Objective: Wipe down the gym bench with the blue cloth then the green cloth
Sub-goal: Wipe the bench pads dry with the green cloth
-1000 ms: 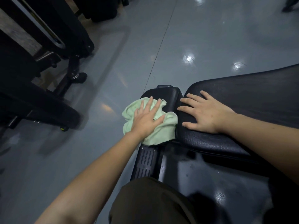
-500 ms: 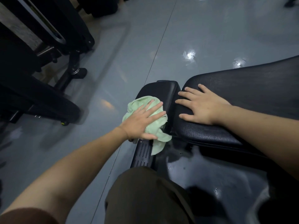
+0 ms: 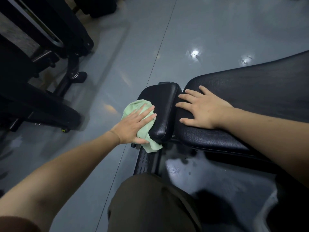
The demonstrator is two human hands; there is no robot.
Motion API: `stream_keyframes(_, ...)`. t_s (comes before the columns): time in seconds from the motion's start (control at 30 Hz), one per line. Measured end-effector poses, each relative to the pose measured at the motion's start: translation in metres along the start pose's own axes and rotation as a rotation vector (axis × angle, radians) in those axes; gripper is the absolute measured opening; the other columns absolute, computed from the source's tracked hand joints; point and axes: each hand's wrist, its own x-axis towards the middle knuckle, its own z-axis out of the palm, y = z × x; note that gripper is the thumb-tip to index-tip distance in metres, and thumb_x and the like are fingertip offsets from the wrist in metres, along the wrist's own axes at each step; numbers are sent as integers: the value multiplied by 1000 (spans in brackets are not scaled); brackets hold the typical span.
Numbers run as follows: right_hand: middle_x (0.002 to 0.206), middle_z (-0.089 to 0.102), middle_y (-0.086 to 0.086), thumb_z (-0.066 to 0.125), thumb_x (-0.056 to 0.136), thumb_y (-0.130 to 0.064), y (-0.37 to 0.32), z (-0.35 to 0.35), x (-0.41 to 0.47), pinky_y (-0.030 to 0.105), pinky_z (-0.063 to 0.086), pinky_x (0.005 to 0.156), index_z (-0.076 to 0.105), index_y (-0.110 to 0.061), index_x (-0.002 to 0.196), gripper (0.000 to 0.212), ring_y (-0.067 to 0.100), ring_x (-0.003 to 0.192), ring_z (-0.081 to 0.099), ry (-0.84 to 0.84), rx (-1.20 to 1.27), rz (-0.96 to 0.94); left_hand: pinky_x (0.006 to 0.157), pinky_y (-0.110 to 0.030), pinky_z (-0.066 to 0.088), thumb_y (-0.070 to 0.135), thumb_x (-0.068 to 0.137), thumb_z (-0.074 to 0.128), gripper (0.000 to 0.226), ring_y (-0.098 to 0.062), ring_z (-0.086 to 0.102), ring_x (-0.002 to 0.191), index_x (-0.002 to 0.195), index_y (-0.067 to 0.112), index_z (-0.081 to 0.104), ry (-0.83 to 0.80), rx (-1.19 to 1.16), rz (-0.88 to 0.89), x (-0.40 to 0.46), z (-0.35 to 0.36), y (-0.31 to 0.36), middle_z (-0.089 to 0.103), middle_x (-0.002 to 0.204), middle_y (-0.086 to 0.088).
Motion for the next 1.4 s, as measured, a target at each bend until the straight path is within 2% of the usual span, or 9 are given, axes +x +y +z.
stream_keyframes(0.27,165,17,-4,3,81,-76,-1,-1,0,53,5,123,23,-38,154,85,19,153,7,9,3,-2,124,-54,11,84,77,52,112,-26,-10,156,161,29,4,7,-187,-232,13,-3,45,-8,169,4)
stream_keyframes(0.47,165,16,-5,2,79,-77,-3,-4,0,52,5,123,23,-38,155,87,18,153,6,-9,-2,9,123,-56,14,71,82,44,90,-22,-9,156,158,44,7,95,-332,-479,42,-2,82,-4,169,13)
stream_keyframes(0.57,165,16,-6,1,79,-78,-3,-4,0,51,5,123,22,-39,155,88,17,153,6,-15,-9,10,123,-54,11,67,85,37,81,-17,-10,155,158,46,7,89,-399,-545,50,-7,81,-4,168,15)
stream_keyframes(0.73,166,12,-8,1,79,-78,-4,-6,-2,49,2,123,20,-39,155,87,15,153,2,-35,-11,25,124,-52,7,73,86,31,76,-11,-10,155,156,52,10,82,-511,-637,75,-13,54,-2,167,21)
stream_keyframes(0.83,166,9,-10,0,79,-78,-5,-7,-3,49,-1,123,17,-40,156,87,14,154,-1,-48,-1,37,124,-52,9,73,89,24,67,-12,-4,155,153,56,14,121,-517,-664,77,-6,30,3,167,22)
stream_keyframes(1.0,166,9,-10,2,79,-78,-3,-6,-3,48,-1,124,18,-41,155,86,13,153,-1,-43,14,35,125,-47,12,69,94,31,59,-6,3,154,151,55,27,204,-543,-673,73,0,22,14,165,24)
stream_keyframes(1.1,166,9,-10,4,81,-77,-3,-6,-3,48,-1,124,18,-41,155,84,13,153,-1,-38,6,30,125,-46,14,69,94,35,55,-3,7,153,148,54,35,261,-598,-735,66,0,27,20,163,26)
stream_keyframes(1.27,166,11,-9,2,81,-77,-4,-7,-3,49,1,123,20,-41,155,85,14,153,1,-47,-5,22,124,-48,10,70,94,36,55,-4,8,153,146,56,35,260,-624,-859,36,7,44,20,162,29)
stream_keyframes(1.4,166,12,-9,1,80,-77,-4,-6,-3,49,3,124,20,-41,155,86,14,153,3,-37,-21,24,122,-45,18,67,93,40,52,-3,9,152,143,55,41,331,-625,-965,21,15,59,25,160,27)
